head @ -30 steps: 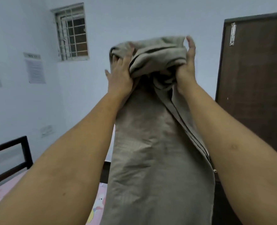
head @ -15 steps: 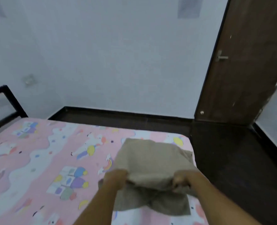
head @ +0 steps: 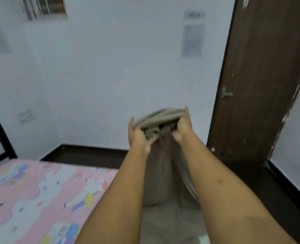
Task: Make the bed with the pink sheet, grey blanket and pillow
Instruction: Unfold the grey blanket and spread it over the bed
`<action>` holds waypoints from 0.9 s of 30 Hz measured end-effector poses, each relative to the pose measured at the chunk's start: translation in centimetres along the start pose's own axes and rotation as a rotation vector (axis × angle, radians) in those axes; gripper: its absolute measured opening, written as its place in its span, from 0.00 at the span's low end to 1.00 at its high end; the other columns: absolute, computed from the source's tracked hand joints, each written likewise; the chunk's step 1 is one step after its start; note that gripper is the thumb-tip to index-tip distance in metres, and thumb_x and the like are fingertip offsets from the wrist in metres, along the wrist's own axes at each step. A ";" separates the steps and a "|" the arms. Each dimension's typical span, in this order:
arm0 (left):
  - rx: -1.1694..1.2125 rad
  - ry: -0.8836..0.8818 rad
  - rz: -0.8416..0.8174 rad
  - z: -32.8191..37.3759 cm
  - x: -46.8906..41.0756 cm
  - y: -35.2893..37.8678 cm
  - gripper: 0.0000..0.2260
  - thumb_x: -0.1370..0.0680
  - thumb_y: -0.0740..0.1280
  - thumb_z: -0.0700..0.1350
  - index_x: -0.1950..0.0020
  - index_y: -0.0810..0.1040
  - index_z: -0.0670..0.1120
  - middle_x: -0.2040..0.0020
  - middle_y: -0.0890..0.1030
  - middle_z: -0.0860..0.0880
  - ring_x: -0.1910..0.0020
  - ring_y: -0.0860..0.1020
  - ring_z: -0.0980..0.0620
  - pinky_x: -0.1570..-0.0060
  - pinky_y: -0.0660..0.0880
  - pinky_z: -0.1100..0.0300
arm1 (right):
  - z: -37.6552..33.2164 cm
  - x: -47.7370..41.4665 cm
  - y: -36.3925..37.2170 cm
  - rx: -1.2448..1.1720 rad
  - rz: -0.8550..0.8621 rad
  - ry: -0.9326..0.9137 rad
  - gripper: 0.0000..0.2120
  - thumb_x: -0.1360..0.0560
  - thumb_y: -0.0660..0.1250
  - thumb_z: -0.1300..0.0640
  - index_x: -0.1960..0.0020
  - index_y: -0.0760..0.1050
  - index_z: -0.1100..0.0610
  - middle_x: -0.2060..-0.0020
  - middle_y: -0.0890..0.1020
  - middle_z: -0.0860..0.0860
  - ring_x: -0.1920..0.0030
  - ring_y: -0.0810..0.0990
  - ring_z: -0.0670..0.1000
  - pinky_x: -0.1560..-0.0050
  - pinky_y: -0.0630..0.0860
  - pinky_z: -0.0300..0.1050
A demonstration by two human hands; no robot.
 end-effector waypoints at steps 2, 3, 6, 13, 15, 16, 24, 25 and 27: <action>0.131 0.265 -0.082 9.7 -2.1 5.7 0.17 0.21 0.60 0.47 0.33 0.70 0.54 0.40 0.77 0.42 0.47 0.78 0.41 0.47 0.76 0.39 | -10.3 -2.4 2.8 -0.302 0.054 -0.251 0.18 0.17 0.54 0.56 0.28 0.67 0.48 0.43 0.80 0.53 0.46 0.79 0.53 0.41 0.77 0.51; 0.037 0.433 -0.122 14.3 -2.1 8.4 0.18 0.23 0.60 0.46 0.33 0.70 0.54 0.38 0.77 0.43 0.44 0.78 0.43 0.44 0.76 0.41 | -15.4 -1.8 4.3 -0.298 0.007 -0.375 0.17 0.18 0.55 0.57 0.31 0.70 0.51 0.46 0.81 0.52 0.47 0.80 0.50 0.42 0.77 0.46; -0.359 0.871 -0.179 22.2 -2.1 11.7 0.25 0.26 0.59 0.41 0.30 0.68 0.58 0.29 0.69 0.43 0.31 0.69 0.45 0.32 0.67 0.45 | -22.8 -0.8 5.6 -0.054 -0.137 -0.713 0.19 0.21 0.58 0.60 0.30 0.69 0.54 0.43 0.80 0.53 0.43 0.78 0.46 0.40 0.75 0.38; -1.271 0.819 0.019 18.5 -3.3 3.6 0.20 0.23 0.57 0.40 0.30 0.67 0.50 0.28 0.65 0.43 0.27 0.59 0.40 0.33 0.63 0.44 | -17.6 -3.1 0.5 0.906 0.041 -0.748 0.27 0.22 0.54 0.65 0.29 0.67 0.43 0.28 0.67 0.57 0.27 0.62 0.56 0.29 0.62 0.43; -1.546 0.537 -0.001 13.7 -3.6 -0.6 0.18 0.23 0.55 0.47 0.34 0.70 0.54 0.33 0.72 0.44 0.32 0.68 0.41 0.36 0.68 0.44 | -10.7 -3.3 -2.7 1.248 -0.005 -0.512 0.26 0.23 0.54 0.65 0.29 0.67 0.45 0.31 0.71 0.55 0.32 0.69 0.58 0.34 0.69 0.49; -1.678 0.396 -0.038 10.8 -3.0 -2.5 0.17 0.24 0.56 0.48 0.36 0.72 0.55 0.35 0.74 0.44 0.36 0.72 0.42 0.38 0.70 0.45 | -6.7 -2.8 -4.4 1.388 -0.053 -0.354 0.26 0.23 0.54 0.65 0.28 0.66 0.46 0.31 0.71 0.54 0.33 0.70 0.58 0.35 0.70 0.50; -2.120 -0.311 -0.391 -11.2 9.8 -18.9 0.16 0.23 0.60 0.42 0.37 0.73 0.52 0.35 0.73 0.49 0.36 0.72 0.46 0.43 0.73 0.50 | 20.7 11.2 -13.8 1.755 -0.540 0.389 0.22 0.23 0.58 0.57 0.30 0.66 0.48 0.32 0.71 0.52 0.33 0.71 0.56 0.37 0.70 0.48; -2.125 -0.366 -0.431 -12.9 11.4 -20.7 0.15 0.23 0.59 0.41 0.38 0.73 0.52 0.36 0.73 0.49 0.37 0.72 0.46 0.43 0.73 0.51 | 22.7 13.3 -14.5 1.764 -0.577 0.429 0.22 0.23 0.58 0.57 0.30 0.66 0.48 0.32 0.70 0.51 0.34 0.71 0.56 0.38 0.70 0.47; -2.081 -0.505 -0.437 -15.2 14.6 -24.0 0.16 0.25 0.57 0.37 0.42 0.74 0.52 0.38 0.73 0.49 0.38 0.72 0.47 0.43 0.73 0.51 | 25.9 17.3 -15.6 1.761 -0.606 0.481 0.18 0.24 0.60 0.56 0.34 0.70 0.48 0.36 0.73 0.50 0.37 0.74 0.55 0.42 0.71 0.46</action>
Point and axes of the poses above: each hand's wrist, its own x-axis away from the middle knuckle, its own y-axis out of the palm, z = x × y, the point moved 3 cm from there along -x, towards the middle knuckle
